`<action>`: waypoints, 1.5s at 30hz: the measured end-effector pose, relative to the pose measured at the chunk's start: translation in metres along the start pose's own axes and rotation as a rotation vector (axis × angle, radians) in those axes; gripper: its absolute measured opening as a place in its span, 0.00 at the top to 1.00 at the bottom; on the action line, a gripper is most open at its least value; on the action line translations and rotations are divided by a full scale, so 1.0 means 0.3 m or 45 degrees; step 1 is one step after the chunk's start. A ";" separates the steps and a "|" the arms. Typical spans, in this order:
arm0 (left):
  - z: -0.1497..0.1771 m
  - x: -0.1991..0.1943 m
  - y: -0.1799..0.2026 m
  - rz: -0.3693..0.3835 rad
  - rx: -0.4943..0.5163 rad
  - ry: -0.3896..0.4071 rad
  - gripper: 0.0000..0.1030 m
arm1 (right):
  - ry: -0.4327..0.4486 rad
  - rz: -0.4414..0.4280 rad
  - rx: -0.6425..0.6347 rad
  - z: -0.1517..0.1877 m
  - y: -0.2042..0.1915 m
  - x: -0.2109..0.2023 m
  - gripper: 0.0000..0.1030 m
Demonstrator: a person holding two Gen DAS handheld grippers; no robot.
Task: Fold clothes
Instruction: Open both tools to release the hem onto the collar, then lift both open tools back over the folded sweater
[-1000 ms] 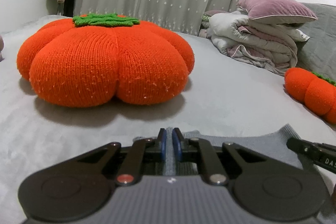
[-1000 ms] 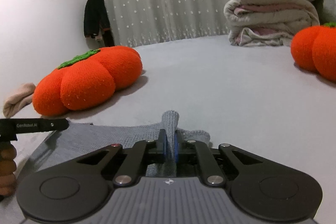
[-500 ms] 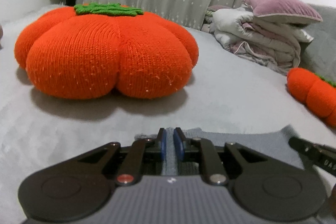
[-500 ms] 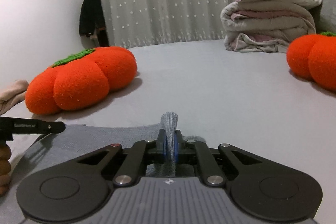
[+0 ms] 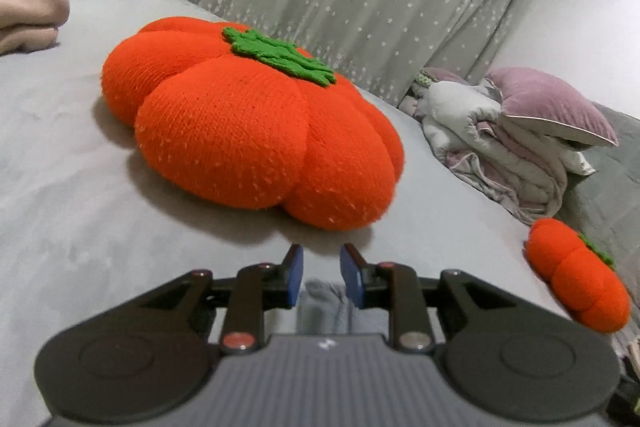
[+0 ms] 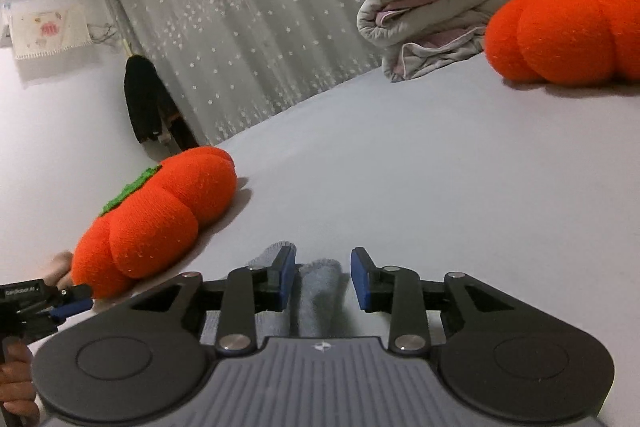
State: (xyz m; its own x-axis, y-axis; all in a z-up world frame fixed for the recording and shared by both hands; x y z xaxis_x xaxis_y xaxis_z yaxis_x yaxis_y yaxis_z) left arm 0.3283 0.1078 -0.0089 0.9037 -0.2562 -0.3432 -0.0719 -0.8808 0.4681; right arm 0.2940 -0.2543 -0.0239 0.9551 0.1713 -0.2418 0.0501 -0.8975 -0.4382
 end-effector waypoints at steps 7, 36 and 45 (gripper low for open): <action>0.089 -0.138 0.174 0.039 0.133 -0.110 0.73 | -0.063 -0.109 0.337 0.040 0.100 -0.067 0.62; 0.344 -0.597 0.262 -0.098 0.185 -0.297 0.73 | -0.261 0.103 -0.559 0.144 -0.303 -0.596 0.68; 0.423 -0.503 0.348 -0.093 0.404 -0.273 0.73 | -0.316 0.049 -0.598 0.297 -0.435 -0.488 0.76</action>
State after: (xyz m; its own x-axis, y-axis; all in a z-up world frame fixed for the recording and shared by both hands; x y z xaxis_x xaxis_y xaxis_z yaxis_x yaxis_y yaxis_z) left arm 0.1310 0.0039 -0.0116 0.8050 -0.2357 -0.5445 -0.1678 -0.9707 0.1721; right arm 0.1218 -0.1261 -0.0084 0.8638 0.1746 -0.4726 0.1962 -0.9806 -0.0037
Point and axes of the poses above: each gripper's, at about its wrist camera, not at the fingertips, and x roughly the way its jaws point, y to its right, z to its underside, the point moved 10 cm from there along x, roughly the way its jaws point, and after that the axes turned 9 degrees about y, right-handed, at the moved point
